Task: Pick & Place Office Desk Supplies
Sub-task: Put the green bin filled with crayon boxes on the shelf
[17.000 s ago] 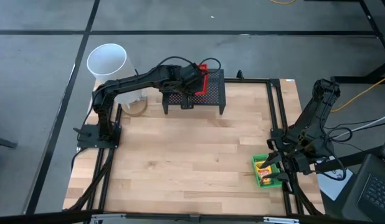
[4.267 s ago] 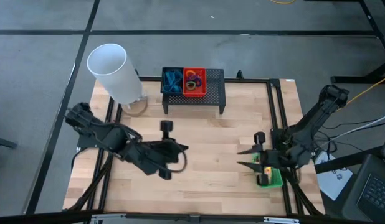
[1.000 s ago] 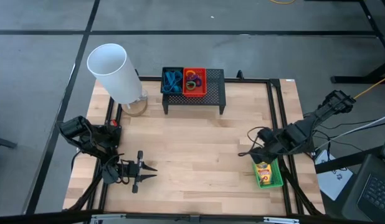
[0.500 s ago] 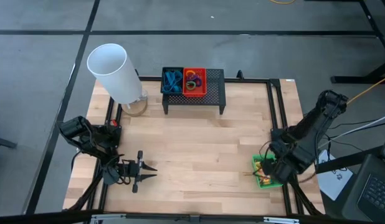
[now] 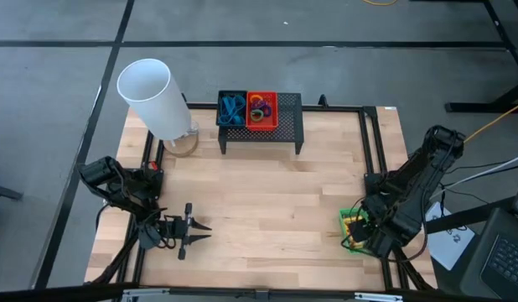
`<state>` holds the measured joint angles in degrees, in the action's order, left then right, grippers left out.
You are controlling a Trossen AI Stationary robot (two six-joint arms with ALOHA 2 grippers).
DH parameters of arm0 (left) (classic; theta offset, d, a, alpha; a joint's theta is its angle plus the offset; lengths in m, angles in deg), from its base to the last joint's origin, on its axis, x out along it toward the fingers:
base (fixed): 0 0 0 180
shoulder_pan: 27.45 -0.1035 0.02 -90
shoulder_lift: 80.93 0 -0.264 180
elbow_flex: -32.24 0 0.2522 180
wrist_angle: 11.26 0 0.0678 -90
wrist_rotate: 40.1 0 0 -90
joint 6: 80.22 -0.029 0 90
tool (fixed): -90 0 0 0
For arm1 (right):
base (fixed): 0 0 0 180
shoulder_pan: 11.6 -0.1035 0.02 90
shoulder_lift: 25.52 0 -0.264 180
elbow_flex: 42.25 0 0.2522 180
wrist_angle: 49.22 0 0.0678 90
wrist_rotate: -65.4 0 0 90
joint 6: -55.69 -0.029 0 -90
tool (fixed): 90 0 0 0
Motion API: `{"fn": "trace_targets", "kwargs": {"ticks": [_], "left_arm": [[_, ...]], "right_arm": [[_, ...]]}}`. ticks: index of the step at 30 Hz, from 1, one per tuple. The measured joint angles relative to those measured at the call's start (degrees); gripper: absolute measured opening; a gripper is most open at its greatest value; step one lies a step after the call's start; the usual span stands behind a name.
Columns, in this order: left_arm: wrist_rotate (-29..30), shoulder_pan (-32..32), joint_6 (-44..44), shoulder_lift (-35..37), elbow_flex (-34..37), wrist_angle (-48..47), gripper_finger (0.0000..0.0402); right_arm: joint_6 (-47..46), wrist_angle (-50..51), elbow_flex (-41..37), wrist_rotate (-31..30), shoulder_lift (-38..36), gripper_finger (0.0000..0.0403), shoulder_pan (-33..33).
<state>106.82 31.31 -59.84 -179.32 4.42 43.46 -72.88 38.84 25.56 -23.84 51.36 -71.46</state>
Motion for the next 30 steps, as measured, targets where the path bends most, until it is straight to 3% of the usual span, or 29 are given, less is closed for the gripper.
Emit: {"fn": "trace_targets", "kwargs": {"ticks": [8,17,22,30], "left_arm": [[-0.38,0.00,0.04,0.00,0.00,-0.52,0.0088],[-0.06,0.00,1.68,-0.02,0.00,-1.71,0.0088],[-0.04,0.00,4.09,-0.02,-0.02,-3.21,0.0088],[0.00,0.00,4.52,-0.02,-0.02,-4.07,0.0088]], "right_arm": [[-0.23,-17.26,-13.88,5.34,-0.61,0.0230,-0.09],[-0.02,-17.53,-14.15,4.62,-0.66,0.0211,0.06],[0.00,-17.66,-14.15,3.63,-0.61,0.0156,0.10],[1.02,-17.81,-14.17,2.95,-0.58,0.0014,1.60]]}}
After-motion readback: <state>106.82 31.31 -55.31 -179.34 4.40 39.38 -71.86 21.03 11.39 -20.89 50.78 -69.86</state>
